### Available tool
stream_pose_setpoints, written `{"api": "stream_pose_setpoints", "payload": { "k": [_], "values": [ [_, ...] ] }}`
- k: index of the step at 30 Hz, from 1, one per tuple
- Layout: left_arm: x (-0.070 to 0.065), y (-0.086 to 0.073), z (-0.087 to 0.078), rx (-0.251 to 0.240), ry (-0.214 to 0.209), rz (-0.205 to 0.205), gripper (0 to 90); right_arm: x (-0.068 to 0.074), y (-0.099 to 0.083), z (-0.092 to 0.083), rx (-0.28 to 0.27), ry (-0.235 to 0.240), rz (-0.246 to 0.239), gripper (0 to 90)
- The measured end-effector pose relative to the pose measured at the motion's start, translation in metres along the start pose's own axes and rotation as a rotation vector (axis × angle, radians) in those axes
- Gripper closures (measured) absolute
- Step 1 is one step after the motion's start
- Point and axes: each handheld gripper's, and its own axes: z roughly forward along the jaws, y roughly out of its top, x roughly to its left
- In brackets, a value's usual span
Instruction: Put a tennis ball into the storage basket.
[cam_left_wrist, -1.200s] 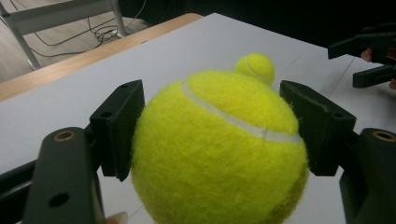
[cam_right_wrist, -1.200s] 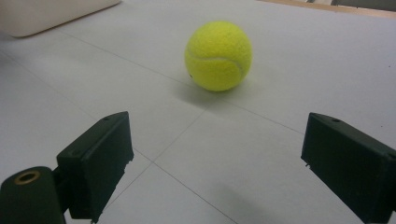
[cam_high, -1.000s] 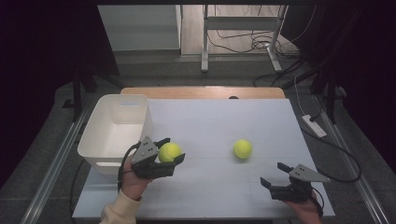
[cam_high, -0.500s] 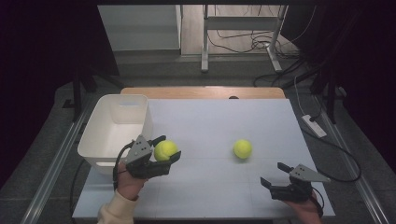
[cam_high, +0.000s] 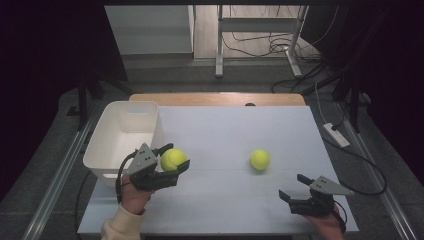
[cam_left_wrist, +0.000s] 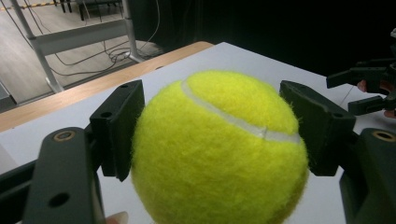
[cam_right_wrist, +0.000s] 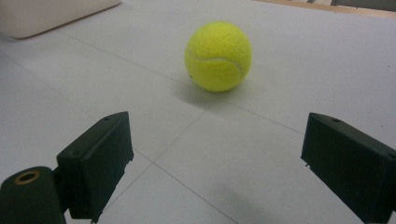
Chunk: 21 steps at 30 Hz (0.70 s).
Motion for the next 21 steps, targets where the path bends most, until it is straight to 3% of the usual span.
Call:
{"api": "stream_pose_setpoints", "payload": {
  "k": [12,21],
  "values": [
    [0.004,0.005,-0.001,-0.005,0.012,-0.013,26.5,0.0,0.001,-0.003,-0.013,-0.005,0.007,8.7],
    [0.006,0.022,0.001,-0.001,0.036,0.002,26.5,0.002,0.002,-0.004,-0.024,0.0,0.005,8.7]
  ]
}}
